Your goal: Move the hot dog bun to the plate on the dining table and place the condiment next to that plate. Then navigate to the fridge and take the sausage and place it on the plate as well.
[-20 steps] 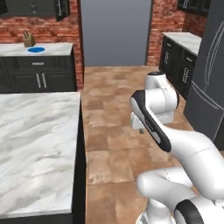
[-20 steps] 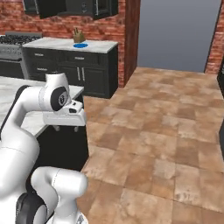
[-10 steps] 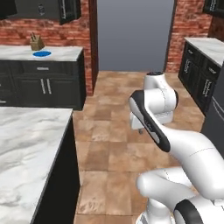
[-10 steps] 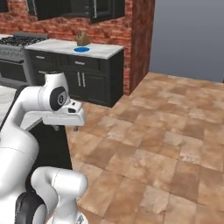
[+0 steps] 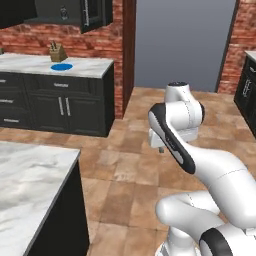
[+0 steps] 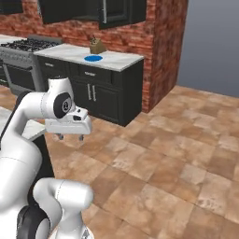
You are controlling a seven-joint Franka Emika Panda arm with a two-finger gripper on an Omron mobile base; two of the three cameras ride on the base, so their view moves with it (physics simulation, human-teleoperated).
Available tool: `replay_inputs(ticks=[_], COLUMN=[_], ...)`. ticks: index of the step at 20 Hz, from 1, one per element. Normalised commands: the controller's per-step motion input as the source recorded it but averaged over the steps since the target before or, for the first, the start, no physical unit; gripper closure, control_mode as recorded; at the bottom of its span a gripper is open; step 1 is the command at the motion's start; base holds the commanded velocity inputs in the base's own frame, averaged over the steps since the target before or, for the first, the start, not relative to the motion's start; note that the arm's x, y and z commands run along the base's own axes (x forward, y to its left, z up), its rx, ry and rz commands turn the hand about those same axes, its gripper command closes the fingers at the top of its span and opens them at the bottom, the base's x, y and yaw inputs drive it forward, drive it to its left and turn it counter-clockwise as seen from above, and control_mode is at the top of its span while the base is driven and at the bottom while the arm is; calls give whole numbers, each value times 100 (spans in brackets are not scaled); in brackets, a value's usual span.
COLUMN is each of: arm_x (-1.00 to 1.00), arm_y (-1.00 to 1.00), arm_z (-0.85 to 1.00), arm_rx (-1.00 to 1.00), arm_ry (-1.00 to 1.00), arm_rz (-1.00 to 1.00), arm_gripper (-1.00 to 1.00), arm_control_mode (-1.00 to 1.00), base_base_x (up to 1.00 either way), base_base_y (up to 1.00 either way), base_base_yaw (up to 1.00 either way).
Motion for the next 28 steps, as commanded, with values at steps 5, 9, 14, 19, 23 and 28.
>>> replay_inputs(ticks=[5,9,14,19,23,28], arm_x=[0,0,0,0,0,0], arm_y=[0,0,0,0,0,0], arm_z=[0,0,0,0,0,0], arm_rx=[0,0,0,0,0,0], arm_ry=[0,0,0,0,0,0], arm_rz=[0,0,0,0,0,0], arm_gripper=[-100,-100,-100,-100,-100,-100], arm_control_mode=[100,100,100,100,100,100], base_base_x=[100,100,100,100,100,100], base_base_y=[-47,-39,-31,-30,-24,-17], base_base_yaw=[33,37,41,41,39,35])
